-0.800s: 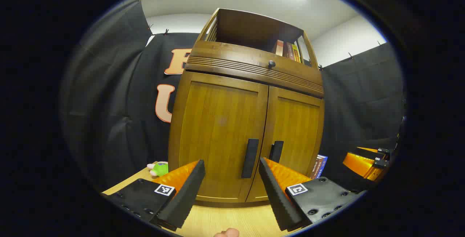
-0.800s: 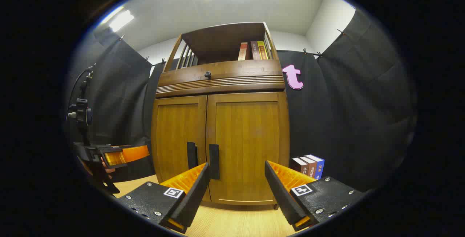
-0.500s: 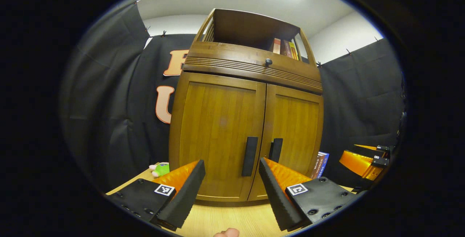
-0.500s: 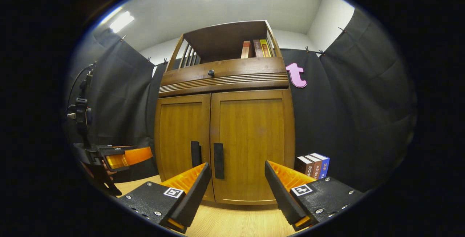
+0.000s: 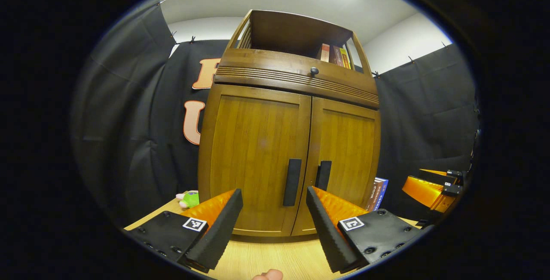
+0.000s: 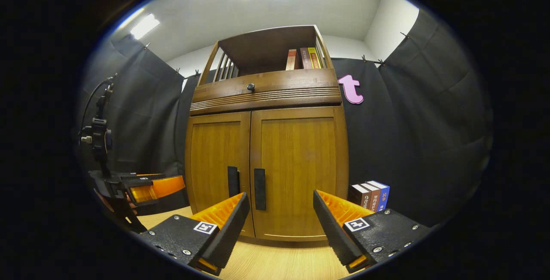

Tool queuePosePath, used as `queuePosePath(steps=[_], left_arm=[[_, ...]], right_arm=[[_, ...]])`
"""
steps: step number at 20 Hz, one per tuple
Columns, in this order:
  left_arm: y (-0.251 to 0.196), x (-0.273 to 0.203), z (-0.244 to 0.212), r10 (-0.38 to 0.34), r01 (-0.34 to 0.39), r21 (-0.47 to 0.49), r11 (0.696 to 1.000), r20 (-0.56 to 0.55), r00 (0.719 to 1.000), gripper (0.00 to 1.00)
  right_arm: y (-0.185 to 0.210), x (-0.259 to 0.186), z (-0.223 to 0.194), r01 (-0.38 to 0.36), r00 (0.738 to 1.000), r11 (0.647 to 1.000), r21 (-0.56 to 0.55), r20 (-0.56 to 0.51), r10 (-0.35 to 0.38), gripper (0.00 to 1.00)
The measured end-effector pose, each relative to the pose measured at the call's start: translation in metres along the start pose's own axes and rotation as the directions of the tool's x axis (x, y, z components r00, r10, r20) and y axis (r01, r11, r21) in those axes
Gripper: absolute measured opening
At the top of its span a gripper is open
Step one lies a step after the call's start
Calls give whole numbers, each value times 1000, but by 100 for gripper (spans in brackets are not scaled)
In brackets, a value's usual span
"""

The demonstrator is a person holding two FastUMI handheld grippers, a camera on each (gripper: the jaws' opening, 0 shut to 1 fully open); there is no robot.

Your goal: Open the right door of the double-door shoe cabinet with the right hand, and open the left door with the left hand.

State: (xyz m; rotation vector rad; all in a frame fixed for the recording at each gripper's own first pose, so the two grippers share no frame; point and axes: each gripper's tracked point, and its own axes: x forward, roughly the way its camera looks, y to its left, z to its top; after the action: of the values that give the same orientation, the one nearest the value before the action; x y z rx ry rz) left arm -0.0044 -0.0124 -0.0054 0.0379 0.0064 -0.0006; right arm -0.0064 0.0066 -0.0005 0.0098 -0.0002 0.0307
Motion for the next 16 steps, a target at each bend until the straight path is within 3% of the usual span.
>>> queuePosePath(steps=[2,4,7,10,11,16], left_arm=[[0,0,2,7,-7,14,1000,11,1000,100],[3,2,-1,29,-29,26,999,0,1000,93],[-4,1,-11,17,-17,0,1000,-12,1000,100],[-7,1,-19,4,-4,6,1000,-28,1000,96],[-4,1,-20,17,-17,22,1000,-28,999,93],[-9,-9,-25,-7,8,20,1000,-37,999,100]], right_arm=[[2,-1,-1,-7,1000,1000,-6,-5,7,92],[2,-5,-1,-12,1000,1000,-3,-8,12,92],[1,-2,5,-8,1000,1000,-14,-4,8,92],[8,10,7,-25,1000,999,-24,-12,25,92],[10,18,6,-31,999,999,-30,-25,30,92],[29,93,-4,-42,996,998,-38,-78,39,92]])
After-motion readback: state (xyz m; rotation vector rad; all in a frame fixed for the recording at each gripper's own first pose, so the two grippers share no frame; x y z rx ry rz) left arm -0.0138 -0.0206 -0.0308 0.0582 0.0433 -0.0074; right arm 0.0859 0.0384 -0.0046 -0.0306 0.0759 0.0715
